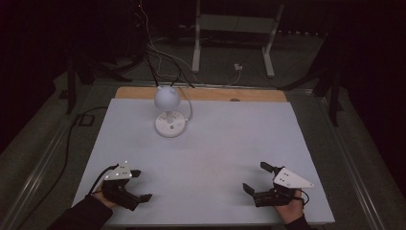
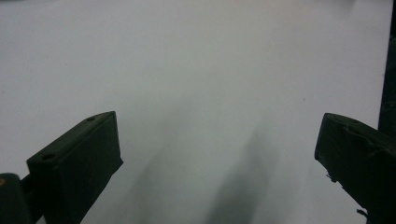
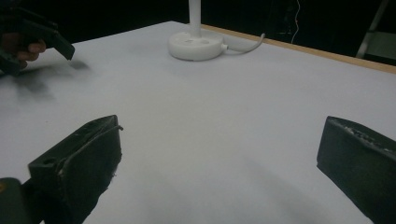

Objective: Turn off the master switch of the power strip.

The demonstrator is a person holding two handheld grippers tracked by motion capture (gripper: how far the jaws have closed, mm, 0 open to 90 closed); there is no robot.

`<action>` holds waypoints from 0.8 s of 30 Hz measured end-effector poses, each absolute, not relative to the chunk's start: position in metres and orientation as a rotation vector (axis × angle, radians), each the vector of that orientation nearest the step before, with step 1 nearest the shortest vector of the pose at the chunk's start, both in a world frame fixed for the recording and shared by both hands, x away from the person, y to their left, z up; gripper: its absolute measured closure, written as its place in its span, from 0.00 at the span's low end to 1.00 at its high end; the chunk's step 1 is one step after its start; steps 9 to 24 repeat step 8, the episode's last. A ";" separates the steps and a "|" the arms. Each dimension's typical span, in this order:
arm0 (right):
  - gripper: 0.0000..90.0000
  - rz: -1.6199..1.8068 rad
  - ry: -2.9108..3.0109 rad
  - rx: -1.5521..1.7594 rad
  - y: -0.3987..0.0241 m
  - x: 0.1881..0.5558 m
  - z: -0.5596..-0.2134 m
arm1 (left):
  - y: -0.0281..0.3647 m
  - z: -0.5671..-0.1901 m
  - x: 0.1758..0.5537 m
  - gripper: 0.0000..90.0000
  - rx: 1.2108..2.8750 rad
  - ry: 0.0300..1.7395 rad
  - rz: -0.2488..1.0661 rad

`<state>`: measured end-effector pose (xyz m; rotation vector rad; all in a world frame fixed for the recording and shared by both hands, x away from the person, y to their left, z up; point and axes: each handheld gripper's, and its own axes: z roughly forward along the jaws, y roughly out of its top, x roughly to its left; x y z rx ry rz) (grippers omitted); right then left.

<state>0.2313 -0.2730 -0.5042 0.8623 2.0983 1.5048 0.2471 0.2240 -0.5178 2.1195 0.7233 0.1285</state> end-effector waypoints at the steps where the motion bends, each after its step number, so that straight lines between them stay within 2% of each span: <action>1: 0.00 1.505 2.099 0.862 -0.273 0.231 -0.504 | 0.224 -0.517 0.247 0.01 2.111 0.724 0.132; 24: 0.00 1.507 2.099 0.862 -0.273 0.231 -0.504 | 0.225 -0.517 0.248 0.01 2.099 0.723 0.127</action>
